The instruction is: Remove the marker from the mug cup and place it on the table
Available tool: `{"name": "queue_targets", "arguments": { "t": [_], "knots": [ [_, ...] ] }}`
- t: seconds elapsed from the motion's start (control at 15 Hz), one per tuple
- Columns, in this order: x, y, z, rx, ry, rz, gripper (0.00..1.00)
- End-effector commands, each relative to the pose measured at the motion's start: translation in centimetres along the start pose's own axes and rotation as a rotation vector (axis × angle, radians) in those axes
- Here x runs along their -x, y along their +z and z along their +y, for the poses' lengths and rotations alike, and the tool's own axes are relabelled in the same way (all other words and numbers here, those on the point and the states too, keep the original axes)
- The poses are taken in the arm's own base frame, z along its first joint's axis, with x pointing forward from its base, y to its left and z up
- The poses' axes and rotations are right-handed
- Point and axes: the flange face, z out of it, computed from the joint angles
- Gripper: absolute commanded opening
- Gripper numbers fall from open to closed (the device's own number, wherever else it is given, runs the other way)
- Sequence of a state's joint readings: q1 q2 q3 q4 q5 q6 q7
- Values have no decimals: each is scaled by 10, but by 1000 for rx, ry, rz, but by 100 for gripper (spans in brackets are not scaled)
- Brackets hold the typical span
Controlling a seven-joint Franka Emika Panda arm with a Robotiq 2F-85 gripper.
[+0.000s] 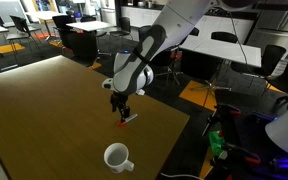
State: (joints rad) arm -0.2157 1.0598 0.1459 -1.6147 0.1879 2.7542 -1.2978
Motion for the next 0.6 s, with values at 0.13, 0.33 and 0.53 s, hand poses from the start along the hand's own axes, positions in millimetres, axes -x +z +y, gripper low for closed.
{"name": "queue_targets", "arguments": {
  "t": [0.13, 0.33, 0.53],
  "knots": [
    [-7, -42, -26, 76, -6, -21, 100],
    [-7, -64, -43, 111, -7, -38, 100],
    [-8, -82, -58, 135, -9, -43, 100]
  ]
}}
